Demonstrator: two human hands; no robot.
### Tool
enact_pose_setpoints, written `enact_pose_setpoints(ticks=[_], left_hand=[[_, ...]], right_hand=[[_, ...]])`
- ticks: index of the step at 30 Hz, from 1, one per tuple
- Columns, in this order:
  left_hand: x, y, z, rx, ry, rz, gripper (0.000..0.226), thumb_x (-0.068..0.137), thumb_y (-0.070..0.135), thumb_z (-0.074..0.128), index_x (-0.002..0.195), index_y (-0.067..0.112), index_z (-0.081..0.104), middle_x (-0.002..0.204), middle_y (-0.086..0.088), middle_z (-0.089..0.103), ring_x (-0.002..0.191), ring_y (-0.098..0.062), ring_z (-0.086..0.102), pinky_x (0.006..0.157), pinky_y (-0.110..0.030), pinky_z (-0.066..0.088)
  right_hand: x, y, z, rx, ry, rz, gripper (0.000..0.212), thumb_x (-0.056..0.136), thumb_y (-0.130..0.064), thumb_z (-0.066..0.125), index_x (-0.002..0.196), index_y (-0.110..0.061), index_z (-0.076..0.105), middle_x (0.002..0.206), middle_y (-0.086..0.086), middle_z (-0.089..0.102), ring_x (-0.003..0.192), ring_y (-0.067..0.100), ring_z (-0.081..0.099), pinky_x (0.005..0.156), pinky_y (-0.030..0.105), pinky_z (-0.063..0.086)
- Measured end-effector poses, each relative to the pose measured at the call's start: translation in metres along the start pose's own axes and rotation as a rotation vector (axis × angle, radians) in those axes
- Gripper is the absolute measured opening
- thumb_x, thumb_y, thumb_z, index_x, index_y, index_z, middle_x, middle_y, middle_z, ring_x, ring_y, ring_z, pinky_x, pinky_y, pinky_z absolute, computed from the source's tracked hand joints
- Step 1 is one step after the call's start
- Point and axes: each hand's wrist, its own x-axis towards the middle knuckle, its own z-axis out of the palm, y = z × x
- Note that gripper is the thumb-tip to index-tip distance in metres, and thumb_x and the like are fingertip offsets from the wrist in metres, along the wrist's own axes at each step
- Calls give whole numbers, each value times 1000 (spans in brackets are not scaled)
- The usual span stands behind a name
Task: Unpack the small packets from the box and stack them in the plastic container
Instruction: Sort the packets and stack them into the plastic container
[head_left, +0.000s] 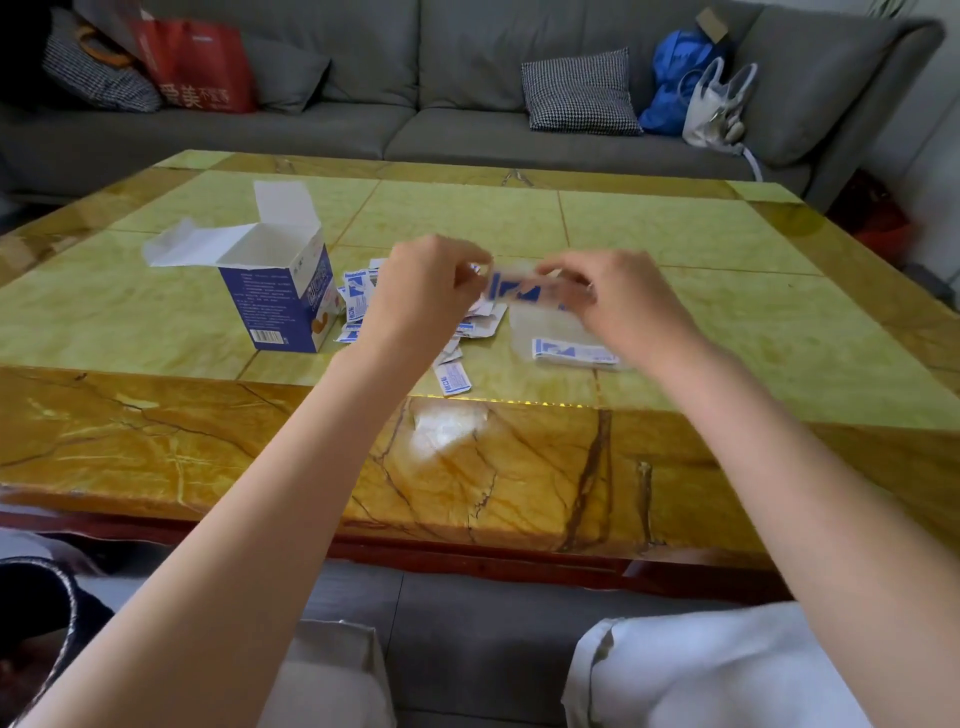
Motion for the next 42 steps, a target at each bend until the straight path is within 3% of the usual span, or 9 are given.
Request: enact_pose_setpoints(ticks=[3,6,11,17,24,27,30,35,42], left_hand=[[11,10,14,-39,19,69,35,91,10,50,125,11,57,115,-7,67,106,-23,62,93,-32,46],[16,10,37,90,-71,119,34,95,16,45,127,14,55,127,-5,60,117,-23,55,101,-33,37],[26,9,60,262,-152,103,36,100,24,29,113,12,60,99,-8,69,102,-27,59,114,-38,9],[30,12,74,442,-195,181,48,101,35,22,100,12,65,102,-8,65,127,-18,41,115,-43,-3],[34,27,80,598,-291,193,64,97,45,11,77,9,60,86,-11,63,120,-28,47,117,-45,-1],[45,34,80,645,-370,156,69,96,50,9,84,8,62,101,-16,64,119,-29,48,117,-48,-1],[56,39,83,651,-467,83,71,96,52,6,85,7,60,102,-15,63,118,-29,49,115,-50,-3],[59,42,88,527,-600,-37,66,96,52,6,59,11,42,65,-4,47,111,-27,53,114,-55,-6],[59,53,76,606,-479,44,58,98,44,11,72,8,47,83,-6,58,113,-27,53,114,-54,-7]], right_hand=[[21,27,-20,35,-3,162,20,86,-6,59,105,-12,65,94,8,68,81,17,59,75,25,47],[37,48,-20,-9,-329,296,18,84,-9,64,101,-16,65,94,6,64,83,19,58,66,24,43],[56,62,-6,-49,-628,322,21,85,-2,58,94,-19,65,99,8,64,83,20,57,74,29,50],[62,62,-1,-103,-780,331,24,86,-5,57,106,-18,63,97,0,57,84,17,56,61,18,45],[69,66,7,-90,-862,442,17,90,-6,56,104,-9,65,115,8,61,95,25,64,83,33,55],[71,63,9,-172,-888,469,22,91,-10,53,111,-12,62,122,7,58,102,33,65,94,43,50],[73,58,8,-211,-926,490,27,94,-13,47,120,-10,56,117,10,63,98,35,66,94,46,50],[71,58,10,-208,-916,485,28,97,-12,42,111,-2,64,118,18,62,98,37,66,94,45,50],[70,46,1,-329,-872,478,32,96,-11,38,121,0,54,115,20,63,86,32,65,90,41,52]])
